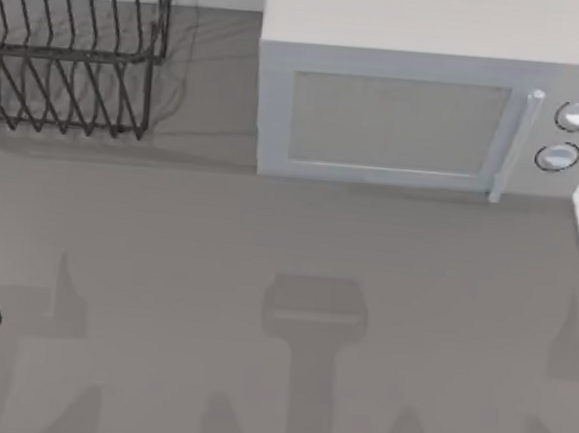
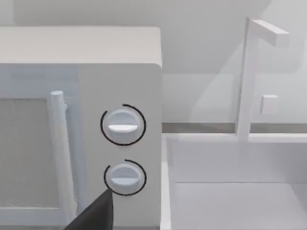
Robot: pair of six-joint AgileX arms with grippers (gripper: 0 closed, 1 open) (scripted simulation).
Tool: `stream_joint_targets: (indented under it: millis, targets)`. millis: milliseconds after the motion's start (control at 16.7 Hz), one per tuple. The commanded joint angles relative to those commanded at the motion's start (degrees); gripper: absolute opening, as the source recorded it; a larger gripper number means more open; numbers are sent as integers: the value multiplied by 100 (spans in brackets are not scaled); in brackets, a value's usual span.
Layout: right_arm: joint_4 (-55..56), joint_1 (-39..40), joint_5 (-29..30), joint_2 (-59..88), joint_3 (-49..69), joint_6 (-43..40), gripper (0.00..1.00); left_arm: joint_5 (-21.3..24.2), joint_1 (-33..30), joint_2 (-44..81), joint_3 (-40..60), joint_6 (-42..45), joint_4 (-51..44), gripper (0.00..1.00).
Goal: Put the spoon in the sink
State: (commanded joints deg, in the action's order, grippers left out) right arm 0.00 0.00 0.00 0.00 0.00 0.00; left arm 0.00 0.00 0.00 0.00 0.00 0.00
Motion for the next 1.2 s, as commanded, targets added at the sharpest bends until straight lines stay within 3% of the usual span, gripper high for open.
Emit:
stream_joint_targets:
  millis: [420, 1200]
  targets:
    - [-863, -99, 18, 933, 742, 104, 100, 0, 0, 0, 0, 0, 0, 100]
    - [-5392, -496, -16, 6887, 4260, 661, 100, 0, 0, 0, 0, 0, 0, 100]
